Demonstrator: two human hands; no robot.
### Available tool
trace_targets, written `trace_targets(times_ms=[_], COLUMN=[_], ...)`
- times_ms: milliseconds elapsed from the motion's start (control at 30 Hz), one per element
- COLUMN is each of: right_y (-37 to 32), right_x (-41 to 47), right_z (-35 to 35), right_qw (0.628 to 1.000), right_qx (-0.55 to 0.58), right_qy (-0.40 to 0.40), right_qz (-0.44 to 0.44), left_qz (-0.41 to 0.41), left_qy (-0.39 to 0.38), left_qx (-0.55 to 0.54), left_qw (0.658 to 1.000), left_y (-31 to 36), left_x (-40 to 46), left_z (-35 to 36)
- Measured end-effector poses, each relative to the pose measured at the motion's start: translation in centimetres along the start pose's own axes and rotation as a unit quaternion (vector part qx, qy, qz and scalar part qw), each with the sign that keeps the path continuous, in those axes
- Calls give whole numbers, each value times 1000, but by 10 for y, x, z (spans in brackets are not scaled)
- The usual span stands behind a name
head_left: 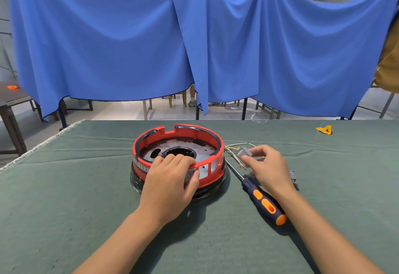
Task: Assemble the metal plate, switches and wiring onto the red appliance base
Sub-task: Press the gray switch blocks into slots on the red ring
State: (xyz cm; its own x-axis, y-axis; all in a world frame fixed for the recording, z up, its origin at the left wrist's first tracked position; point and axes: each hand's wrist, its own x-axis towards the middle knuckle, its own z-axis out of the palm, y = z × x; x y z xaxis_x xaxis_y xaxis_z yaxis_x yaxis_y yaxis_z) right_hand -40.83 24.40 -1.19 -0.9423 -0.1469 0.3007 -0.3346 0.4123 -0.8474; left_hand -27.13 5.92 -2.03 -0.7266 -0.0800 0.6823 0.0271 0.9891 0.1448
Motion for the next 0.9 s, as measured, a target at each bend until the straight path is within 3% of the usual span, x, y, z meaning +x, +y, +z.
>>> trace_targets(times_ms=[133,300,567,900], right_y=[-28,-47,-41,-47], right_x=[-7,-16,-19,-27], right_z=[1,-1,-1,7], right_qw=[959,880,855,896], right_qx=[269,422,435,354], right_qy=[-77,-199,-257,-248], right_qz=[40,89,119,98], left_qz=[-5,-12,-11,-3], left_qy=[-6,-6,2,9], left_qx=[-8,-10,-16,-9], left_qw=[1000,1000,1000,1000], left_y=[-4,-3,-3,-4], left_x=[1,2,2,2], left_z=[-1,-1,0,-1])
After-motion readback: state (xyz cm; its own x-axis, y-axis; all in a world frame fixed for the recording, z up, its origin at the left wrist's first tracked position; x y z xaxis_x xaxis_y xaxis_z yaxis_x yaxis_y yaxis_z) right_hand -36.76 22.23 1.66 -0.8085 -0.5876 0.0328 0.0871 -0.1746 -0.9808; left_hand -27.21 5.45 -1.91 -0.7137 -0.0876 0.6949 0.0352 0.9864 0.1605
